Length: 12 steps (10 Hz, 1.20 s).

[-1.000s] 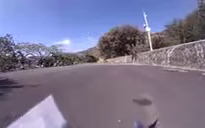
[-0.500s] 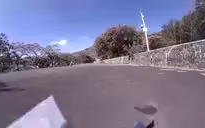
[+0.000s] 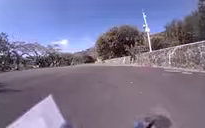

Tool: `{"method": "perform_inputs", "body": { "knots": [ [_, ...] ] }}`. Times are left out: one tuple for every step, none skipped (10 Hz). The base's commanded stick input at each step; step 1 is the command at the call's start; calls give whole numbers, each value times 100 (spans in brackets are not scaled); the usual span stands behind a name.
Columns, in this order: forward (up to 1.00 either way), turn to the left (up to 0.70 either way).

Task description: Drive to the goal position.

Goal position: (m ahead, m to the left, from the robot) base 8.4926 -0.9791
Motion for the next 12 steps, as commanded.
{"method": "perform_inputs", "body": {
  "knots": [
    [50, 0],
    [50, 0],
    [50, 0],
    [50, 0],
    [50, 0],
    [50, 0],
    [50, 0],
    [50, 0],
    [50, 0],
    [50, 0],
    [50, 0],
    [50, 0]
  ]
}}
